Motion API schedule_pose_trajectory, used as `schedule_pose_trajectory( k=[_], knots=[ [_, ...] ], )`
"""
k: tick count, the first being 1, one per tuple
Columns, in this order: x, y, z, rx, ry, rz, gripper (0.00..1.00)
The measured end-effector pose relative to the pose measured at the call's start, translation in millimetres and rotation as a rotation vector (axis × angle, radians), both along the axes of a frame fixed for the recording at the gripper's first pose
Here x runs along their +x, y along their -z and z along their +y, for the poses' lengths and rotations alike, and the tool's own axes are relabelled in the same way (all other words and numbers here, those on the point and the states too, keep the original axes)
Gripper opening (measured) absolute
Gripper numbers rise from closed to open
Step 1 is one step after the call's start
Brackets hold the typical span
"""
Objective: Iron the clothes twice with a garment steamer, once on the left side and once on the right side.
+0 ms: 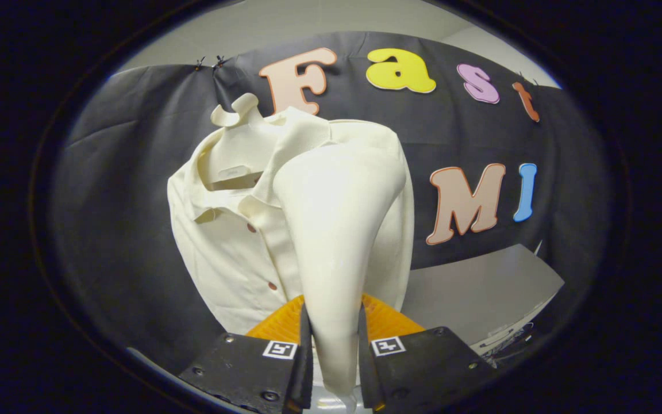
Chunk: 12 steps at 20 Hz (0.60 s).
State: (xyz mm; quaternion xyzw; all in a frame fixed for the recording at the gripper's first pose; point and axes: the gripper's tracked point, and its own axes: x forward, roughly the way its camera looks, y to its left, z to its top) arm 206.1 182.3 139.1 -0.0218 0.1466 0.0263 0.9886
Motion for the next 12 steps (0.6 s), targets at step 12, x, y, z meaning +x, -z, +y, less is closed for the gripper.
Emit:
schedule_pose_trajectory(
  k=[12],
  knots=[
    [26, 68, -10, -0.037, -0.015, 0.06, 0.34]
  ],
)
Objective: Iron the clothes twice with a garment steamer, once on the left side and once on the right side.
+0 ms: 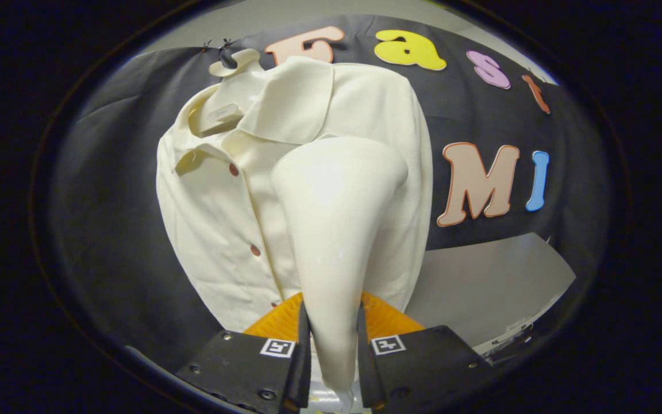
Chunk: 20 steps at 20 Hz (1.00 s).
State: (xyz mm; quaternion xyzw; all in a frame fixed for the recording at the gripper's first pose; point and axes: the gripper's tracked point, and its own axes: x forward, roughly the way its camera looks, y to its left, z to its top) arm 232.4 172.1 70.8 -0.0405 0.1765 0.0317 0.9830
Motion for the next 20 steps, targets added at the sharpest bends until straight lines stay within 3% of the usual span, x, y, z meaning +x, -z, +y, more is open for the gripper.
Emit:
schedule_pose_trajectory(
  k=[20],
  knots=[
    [-1, 176, -34, 0.014, 0.032, 0.235, 0.34]
  ],
)
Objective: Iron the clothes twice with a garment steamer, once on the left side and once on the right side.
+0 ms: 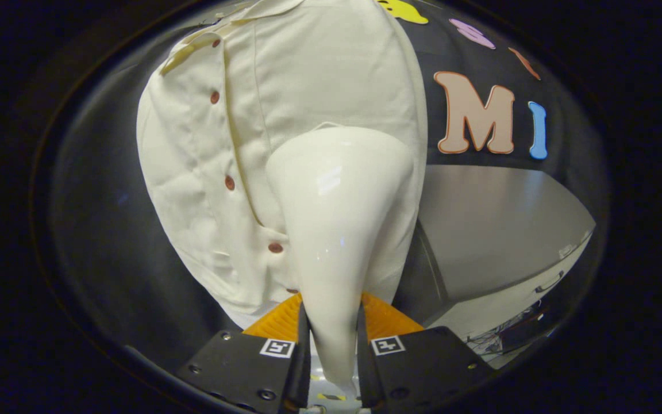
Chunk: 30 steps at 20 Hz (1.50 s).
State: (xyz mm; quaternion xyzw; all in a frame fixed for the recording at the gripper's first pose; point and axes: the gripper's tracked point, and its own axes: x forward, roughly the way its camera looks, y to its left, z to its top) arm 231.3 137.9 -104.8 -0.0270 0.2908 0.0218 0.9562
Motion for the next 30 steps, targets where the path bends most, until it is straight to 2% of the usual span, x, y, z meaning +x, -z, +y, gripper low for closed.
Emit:
schedule_pose_trajectory(
  k=[19, 26, 30],
  knots=[
    [-11, 160, -20, -0.018, 0.037, 0.226, 0.34],
    [-14, 180, -18, -0.028, 0.046, 0.245, 0.35],
    [-17, 176, -16, -0.026, 0.042, 0.212, 0.35]
  ],
)
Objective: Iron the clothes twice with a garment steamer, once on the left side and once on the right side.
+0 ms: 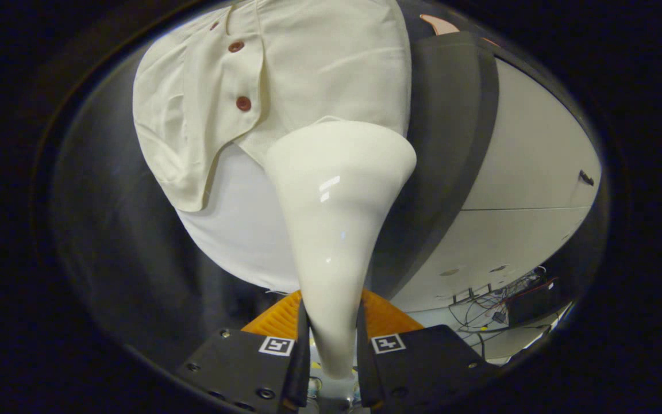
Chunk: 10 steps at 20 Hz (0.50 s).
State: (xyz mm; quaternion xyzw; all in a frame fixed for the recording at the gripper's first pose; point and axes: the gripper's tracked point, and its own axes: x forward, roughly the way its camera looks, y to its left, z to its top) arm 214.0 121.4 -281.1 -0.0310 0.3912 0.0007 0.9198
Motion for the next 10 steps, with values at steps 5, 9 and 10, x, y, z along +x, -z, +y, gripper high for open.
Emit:
schedule_pose_trajectory(
  k=[5, 9, 10],
  knots=[
    [1.7, 1.5, -2.8, 0.002, 0.011, -0.018, 0.35],
    [-1.6, 0.3, -3.5, -0.006, 0.018, -0.026, 0.34],
    [-2.5, 0.8, -4.1, -0.011, 0.022, -0.02, 0.34]
  ],
)
